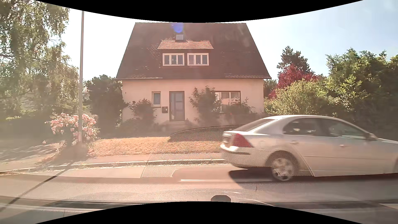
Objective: Follow the waypoints while adhering to traffic rules and regulations
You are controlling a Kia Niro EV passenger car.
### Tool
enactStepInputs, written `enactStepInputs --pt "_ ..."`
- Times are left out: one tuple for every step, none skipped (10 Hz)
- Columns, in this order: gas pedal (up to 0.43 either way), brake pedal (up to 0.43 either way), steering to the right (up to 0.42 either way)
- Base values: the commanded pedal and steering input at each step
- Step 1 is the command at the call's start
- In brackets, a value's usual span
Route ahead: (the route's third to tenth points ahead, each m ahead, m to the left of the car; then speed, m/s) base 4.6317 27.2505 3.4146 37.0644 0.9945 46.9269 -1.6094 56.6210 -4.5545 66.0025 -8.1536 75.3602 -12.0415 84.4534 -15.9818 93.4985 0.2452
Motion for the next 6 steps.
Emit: enactStepInputs --pt "0.0 0.195 0.215" --pt "0.0 0.183 0.166" --pt "0.0 0.012 0.101" --pt "0.0 0.0 0.037" --pt "0.0 0.0 -0.032" --pt "0.02 0.0 -0.095"
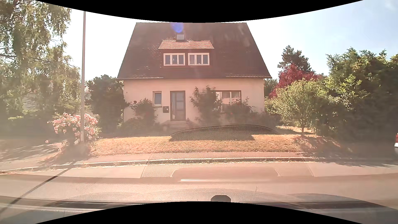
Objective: Follow the waypoints while adhering to traffic rules and regulations
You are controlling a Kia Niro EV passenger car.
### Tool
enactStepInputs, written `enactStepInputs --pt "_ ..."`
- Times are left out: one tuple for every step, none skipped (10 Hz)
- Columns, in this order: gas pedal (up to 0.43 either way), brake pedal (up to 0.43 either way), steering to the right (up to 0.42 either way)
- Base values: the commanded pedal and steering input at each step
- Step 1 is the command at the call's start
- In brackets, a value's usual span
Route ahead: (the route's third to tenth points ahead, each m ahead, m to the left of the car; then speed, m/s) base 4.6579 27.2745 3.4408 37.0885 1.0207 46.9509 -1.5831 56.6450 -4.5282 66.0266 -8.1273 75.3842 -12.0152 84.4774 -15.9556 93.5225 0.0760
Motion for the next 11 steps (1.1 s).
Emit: enactStepInputs --pt "0.189 0.0 -0.169" --pt "0.209 0.0 -0.22" --pt "0.209 0.0 -0.29" --pt "0.209 0.0 -0.358" --pt "0.209 0.0 -0.419" --pt "0.209 0.0 -0.477" --pt "0.209 0.0 -0.544" --pt "0.209 0.0 -0.596" --pt "0.209 0.0 -0.657" --pt "0.209 0.0 -0.71" --pt "0.209 0.0 -0.767"
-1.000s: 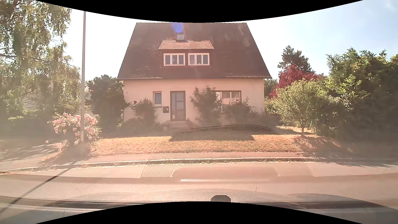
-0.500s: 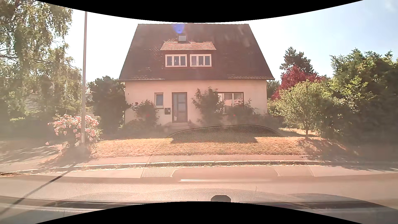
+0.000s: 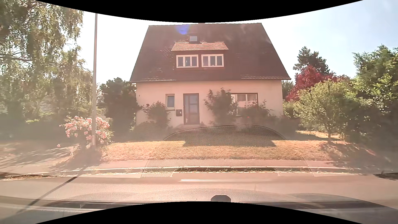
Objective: Follow the waypoints while adhering to traffic rules and regulations
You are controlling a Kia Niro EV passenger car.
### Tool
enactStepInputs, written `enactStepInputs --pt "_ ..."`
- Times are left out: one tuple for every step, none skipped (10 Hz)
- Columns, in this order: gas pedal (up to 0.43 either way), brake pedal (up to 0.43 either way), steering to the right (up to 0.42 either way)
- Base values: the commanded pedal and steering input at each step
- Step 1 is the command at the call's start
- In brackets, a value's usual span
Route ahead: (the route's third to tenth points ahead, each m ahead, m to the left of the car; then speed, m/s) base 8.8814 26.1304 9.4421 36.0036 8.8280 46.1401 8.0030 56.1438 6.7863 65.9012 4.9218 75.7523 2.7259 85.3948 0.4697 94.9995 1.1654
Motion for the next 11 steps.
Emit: enactStepInputs --pt "0.209 0.0 -0.806" --pt "0.209 0.0 -0.855" --pt "0.209 0.0 -0.895" --pt "0.209 0.0 -0.916" --pt "0.22 0.0 -0.928" --pt "0.22 0.0 -0.925" --pt "0.22 0.0 -0.915" --pt "0.22 0.0 -0.894" --pt "0.22 0.0 -0.874" --pt "0.22 0.0 -0.857" --pt "0.22 0.0 -0.848"
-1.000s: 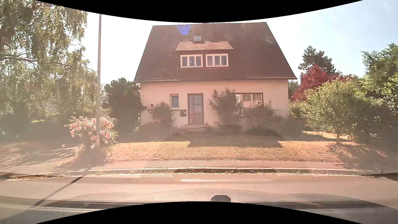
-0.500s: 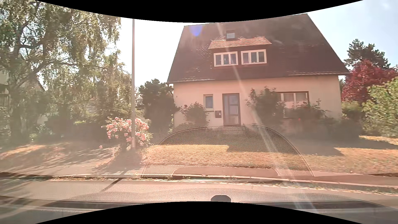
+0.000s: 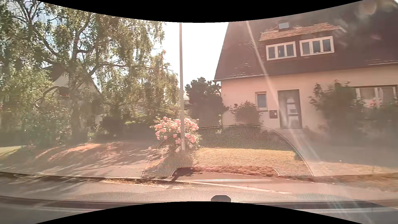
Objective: Follow the waypoints while adhering to traffic rules and regulations
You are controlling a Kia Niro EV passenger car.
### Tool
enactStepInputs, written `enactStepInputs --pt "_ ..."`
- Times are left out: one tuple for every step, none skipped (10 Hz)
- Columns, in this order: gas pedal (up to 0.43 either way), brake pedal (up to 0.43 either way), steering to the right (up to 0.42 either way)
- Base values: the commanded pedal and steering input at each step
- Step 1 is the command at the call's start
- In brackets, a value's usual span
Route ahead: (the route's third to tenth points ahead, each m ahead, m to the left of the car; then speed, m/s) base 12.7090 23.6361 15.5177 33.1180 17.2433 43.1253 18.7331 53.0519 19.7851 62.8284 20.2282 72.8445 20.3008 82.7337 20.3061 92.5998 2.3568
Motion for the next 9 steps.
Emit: enactStepInputs --pt "0.22 0.0 -0.84" --pt "0.22 0.0 -0.823" --pt "0.22 0.0 -0.804" --pt "0.22 0.0 -0.784" --pt "0.209 0.0 -0.777" --pt "0.209 0.0 -0.778" --pt "0.209 0.0 -0.771" --pt "0.209 0.0 -0.745" --pt "0.197 0.0 -0.715"
